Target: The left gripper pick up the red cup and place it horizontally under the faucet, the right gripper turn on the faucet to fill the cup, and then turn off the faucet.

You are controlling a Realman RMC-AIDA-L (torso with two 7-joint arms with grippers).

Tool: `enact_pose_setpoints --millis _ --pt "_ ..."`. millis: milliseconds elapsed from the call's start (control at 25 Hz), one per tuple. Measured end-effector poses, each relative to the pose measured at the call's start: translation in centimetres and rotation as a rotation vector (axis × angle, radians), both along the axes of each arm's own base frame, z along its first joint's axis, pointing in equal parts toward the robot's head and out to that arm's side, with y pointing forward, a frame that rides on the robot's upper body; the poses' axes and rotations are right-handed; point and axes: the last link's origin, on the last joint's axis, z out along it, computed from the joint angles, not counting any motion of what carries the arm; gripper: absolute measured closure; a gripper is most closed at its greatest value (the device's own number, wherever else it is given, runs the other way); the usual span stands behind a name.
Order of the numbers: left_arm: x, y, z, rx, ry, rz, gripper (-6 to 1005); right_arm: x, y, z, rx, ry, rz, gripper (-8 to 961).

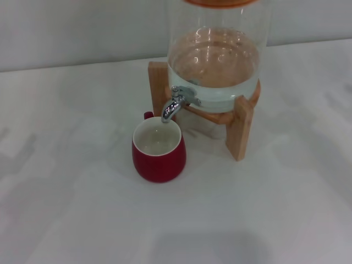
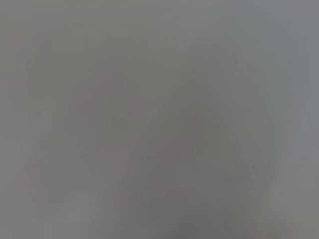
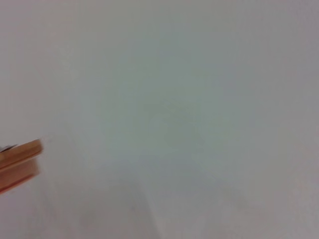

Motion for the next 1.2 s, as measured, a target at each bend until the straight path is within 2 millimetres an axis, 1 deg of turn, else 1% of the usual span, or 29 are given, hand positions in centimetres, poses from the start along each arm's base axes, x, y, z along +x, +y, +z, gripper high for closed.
enact_pose_setpoints --millis 120,280,520,720,880,1080,1200 --pt "-0.1 0.0 0.3 0.014 -0.021 0.013 188 0.9 -0.4 -0.1 0.011 0.012 -0.016 228" --pt "-0.2 0.0 0.8 0.025 -0.055 0.02 187 1.4 -0.5 -0.1 0.025 0.012 -0.024 228" --pt "-0.7 -0.4 0.7 0.038 -0.075 0.044 192 1.8 -0.2 -0.1 0.037 0.031 -0.034 228" --pt "-1.5 -1.0 0.9 0.05 -0.124 0.085 196 1.8 0.0 -0.2 0.04 0.035 -0.033 228" --pt "-1.9 -1.0 0.8 -0.002 -0.179 0.123 196 1.7 0.1 -0.1 0.045 0.04 -0.031 228" --pt "-2.8 -0.6 0.6 -0.176 -0.29 0.235 196 1.7 0.1 0.0 0.052 0.043 -0.03 228" --pt "-3.0 -0.8 0.9 -0.216 -0.35 0.27 196 1.8 0.0 0.2 0.055 0.044 -0.03 228"
